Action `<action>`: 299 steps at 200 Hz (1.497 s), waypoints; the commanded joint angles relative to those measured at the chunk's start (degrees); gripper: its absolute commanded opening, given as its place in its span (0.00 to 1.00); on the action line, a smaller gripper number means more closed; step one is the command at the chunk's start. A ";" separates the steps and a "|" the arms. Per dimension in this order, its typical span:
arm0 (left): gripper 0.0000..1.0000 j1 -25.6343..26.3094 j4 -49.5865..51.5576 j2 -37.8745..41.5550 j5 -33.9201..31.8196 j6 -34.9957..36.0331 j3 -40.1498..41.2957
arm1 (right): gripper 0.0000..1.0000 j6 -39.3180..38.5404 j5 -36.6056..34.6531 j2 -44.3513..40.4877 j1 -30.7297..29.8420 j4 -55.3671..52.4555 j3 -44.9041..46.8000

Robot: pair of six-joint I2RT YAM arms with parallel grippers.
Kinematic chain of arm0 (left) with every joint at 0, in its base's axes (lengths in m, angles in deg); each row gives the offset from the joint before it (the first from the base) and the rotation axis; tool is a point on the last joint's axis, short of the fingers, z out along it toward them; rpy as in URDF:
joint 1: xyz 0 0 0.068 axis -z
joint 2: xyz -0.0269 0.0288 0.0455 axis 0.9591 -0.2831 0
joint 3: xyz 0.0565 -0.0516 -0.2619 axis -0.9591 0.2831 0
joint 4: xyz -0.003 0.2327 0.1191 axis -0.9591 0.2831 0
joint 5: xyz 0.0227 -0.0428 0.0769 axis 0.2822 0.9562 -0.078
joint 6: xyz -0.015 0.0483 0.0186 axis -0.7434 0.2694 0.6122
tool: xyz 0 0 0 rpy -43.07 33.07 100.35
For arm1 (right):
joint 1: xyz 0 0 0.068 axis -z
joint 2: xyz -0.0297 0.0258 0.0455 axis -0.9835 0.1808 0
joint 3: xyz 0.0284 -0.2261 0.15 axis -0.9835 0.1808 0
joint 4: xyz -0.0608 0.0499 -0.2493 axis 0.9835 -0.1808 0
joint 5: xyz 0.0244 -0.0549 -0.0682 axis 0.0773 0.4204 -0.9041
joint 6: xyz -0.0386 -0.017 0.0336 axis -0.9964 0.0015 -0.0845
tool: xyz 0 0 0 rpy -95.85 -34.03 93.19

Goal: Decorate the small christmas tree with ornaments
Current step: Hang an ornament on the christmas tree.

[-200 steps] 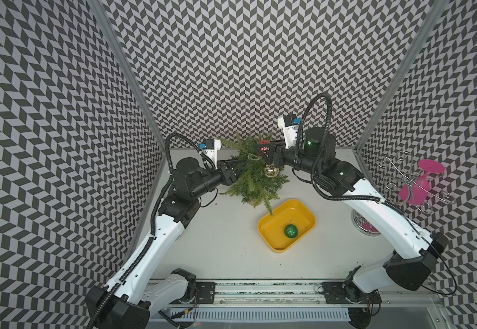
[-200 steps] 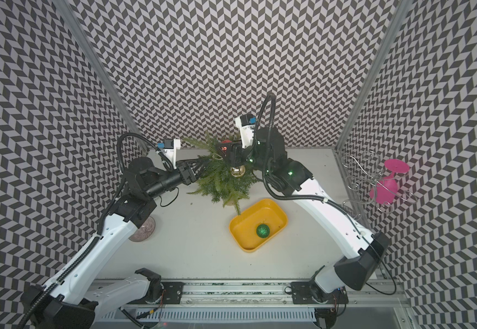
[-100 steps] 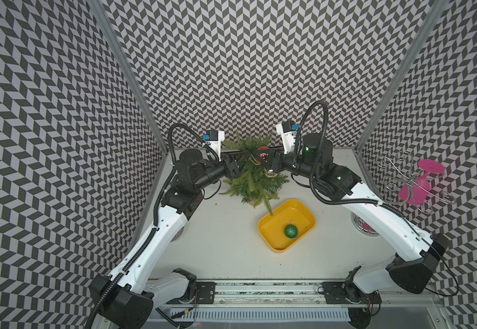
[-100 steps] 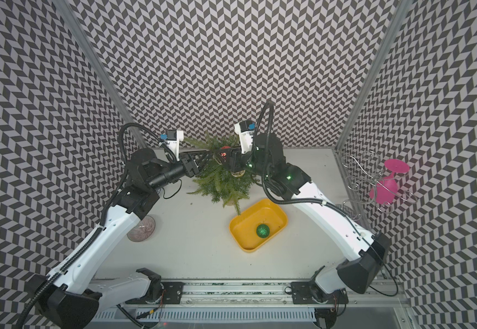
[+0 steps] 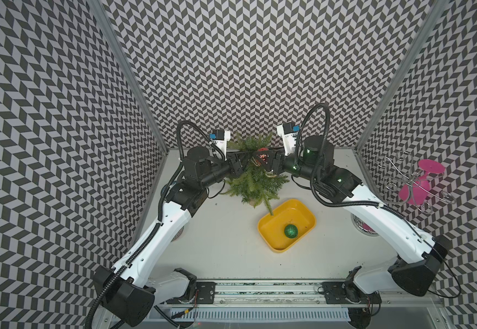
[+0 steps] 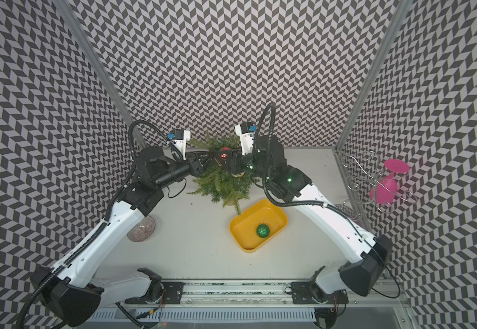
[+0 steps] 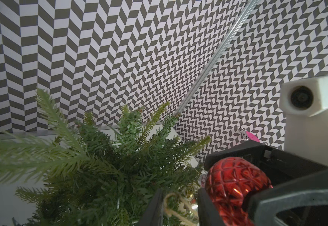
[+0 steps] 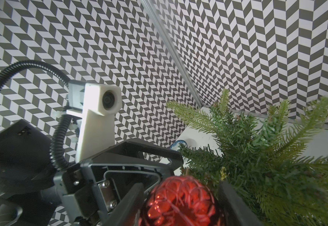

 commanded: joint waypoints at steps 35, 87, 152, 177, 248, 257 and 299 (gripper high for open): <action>0.24 0.74 0.05 -0.91 -1.38 0.78 -1.69 | 0.58 0.59 0.65 -2.38 -0.46 4.25 1.08; 0.11 1.20 -0.22 -0.91 -1.34 0.84 -1.86 | 0.58 0.80 1.00 -2.38 -0.54 4.65 1.53; 0.00 1.28 0.31 -0.98 -1.71 2.16 -2.47 | 0.59 2.23 2.09 -2.51 -0.71 6.62 3.88; 0.00 1.24 0.53 -1.13 -1.74 2.59 -2.83 | 0.60 2.56 2.88 -2.58 -0.89 7.32 4.66; 0.00 1.04 0.72 -1.39 -2.54 3.19 -3.33 | 0.66 3.02 5.13 -2.66 -1.33 7.40 5.23; 0.00 1.03 0.87 -1.39 -2.68 3.31 -3.35 | 0.66 2.93 5.13 -2.97 -1.35 7.42 5.30; 0.00 0.94 1.04 -1.22 -3.05 3.38 -3.19 | 0.66 2.27 5.19 -4.10 -1.33 6.90 5.45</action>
